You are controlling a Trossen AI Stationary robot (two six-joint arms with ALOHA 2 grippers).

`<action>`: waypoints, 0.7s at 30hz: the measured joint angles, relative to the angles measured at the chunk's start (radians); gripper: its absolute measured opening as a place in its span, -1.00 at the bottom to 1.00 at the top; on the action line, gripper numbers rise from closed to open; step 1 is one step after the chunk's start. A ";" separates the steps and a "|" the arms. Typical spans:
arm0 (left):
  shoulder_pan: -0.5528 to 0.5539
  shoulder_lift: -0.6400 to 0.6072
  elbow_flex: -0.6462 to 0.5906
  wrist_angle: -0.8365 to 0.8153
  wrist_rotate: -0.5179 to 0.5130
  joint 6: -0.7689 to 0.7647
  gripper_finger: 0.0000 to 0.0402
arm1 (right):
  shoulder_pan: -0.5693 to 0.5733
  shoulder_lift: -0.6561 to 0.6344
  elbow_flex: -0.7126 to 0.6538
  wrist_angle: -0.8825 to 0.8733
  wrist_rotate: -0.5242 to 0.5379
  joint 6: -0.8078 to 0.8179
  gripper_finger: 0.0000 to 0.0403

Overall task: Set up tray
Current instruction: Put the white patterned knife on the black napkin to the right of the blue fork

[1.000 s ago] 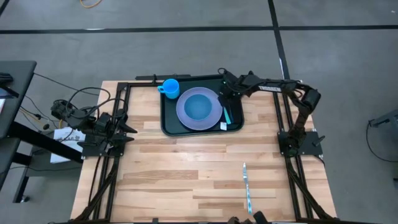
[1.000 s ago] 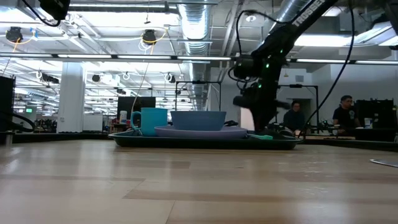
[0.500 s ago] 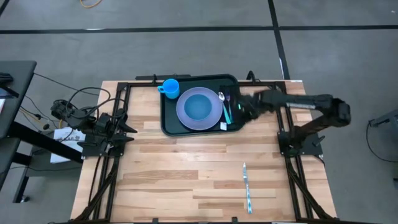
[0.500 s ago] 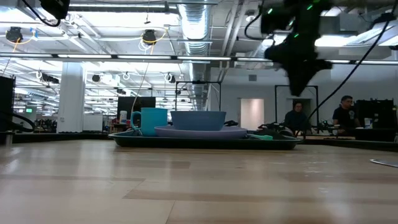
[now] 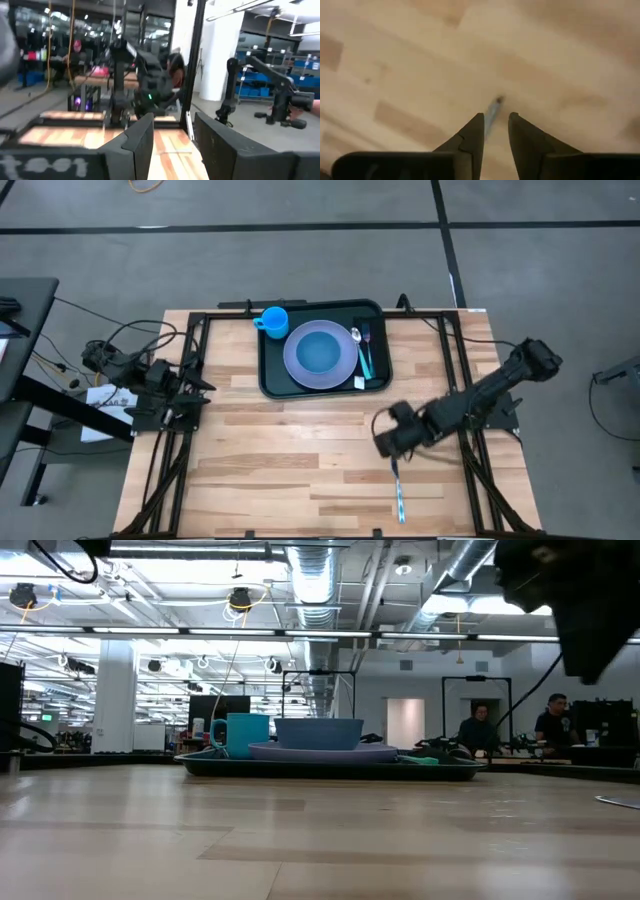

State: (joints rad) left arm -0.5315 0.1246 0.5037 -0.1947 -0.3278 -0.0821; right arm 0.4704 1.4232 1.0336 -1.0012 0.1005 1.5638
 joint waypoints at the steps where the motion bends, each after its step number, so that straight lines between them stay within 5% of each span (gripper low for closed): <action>1: 0.000 0.000 0.000 0.014 0.009 0.018 -0.34 | 0.031 0.020 0.000 0.034 0.000 0.040 -0.55; 10: 0.000 0.000 0.000 0.093 0.145 0.120 -0.34 | 0.173 0.220 0.000 0.292 -0.008 0.280 -0.30; 21: 0.000 0.000 0.000 0.112 0.141 0.197 -0.34 | 0.239 0.262 0.001 0.335 -0.054 0.448 -0.26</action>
State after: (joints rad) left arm -0.5315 0.1246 0.5037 -0.0825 -0.1871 0.1150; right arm 0.7092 1.6853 1.0344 -0.6664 0.0467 2.0121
